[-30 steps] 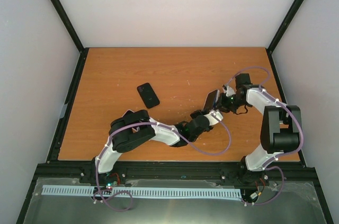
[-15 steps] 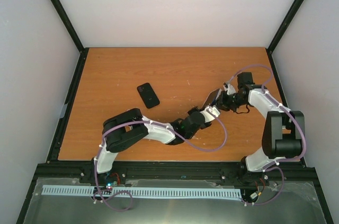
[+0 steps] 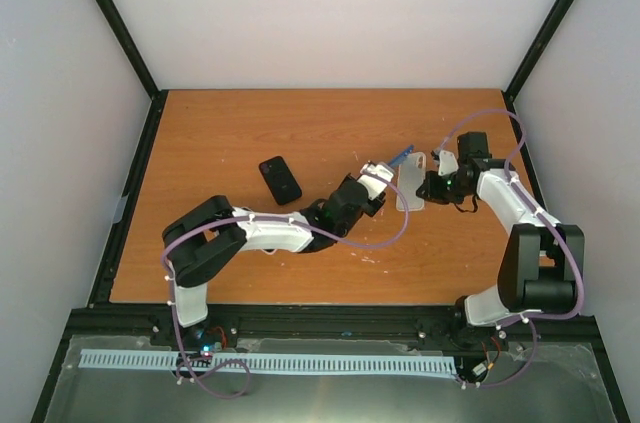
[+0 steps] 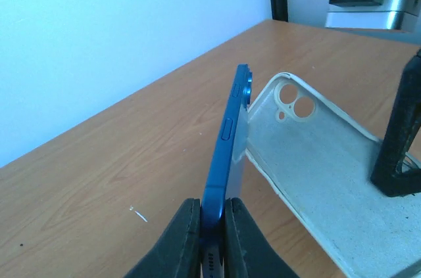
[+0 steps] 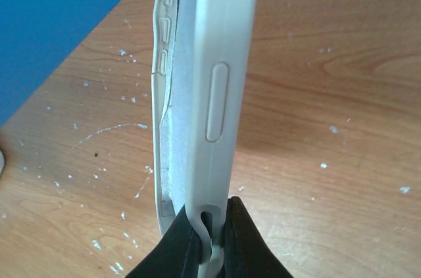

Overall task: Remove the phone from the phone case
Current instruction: Remove the phone case from the phone.

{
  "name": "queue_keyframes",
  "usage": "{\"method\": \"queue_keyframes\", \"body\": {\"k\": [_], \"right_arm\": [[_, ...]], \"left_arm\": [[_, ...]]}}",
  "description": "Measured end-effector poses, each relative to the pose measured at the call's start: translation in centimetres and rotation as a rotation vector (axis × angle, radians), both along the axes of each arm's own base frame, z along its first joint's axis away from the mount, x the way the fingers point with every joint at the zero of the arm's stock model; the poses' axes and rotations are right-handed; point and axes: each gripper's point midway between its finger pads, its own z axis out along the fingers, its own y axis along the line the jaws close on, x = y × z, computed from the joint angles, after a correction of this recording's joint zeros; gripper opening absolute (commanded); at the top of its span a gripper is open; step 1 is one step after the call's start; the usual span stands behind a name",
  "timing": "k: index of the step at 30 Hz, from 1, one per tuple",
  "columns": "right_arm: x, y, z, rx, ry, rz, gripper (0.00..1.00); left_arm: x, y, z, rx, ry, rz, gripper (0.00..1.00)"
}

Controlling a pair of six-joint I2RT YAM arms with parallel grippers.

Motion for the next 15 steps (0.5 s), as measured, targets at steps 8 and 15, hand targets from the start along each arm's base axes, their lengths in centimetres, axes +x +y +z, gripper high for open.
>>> {"method": "queue_keyframes", "body": {"k": [8,15], "right_arm": [[0.7,-1.5,0.9,-0.099,-0.055,0.05,0.03],[1.8,-6.8,0.5,-0.133,-0.019,-0.068,0.03]], "left_arm": [[0.4,0.6,0.5,-0.025,0.017,0.02,0.0],[1.1,3.1,0.3,0.003,0.018,0.089,0.0]]}}
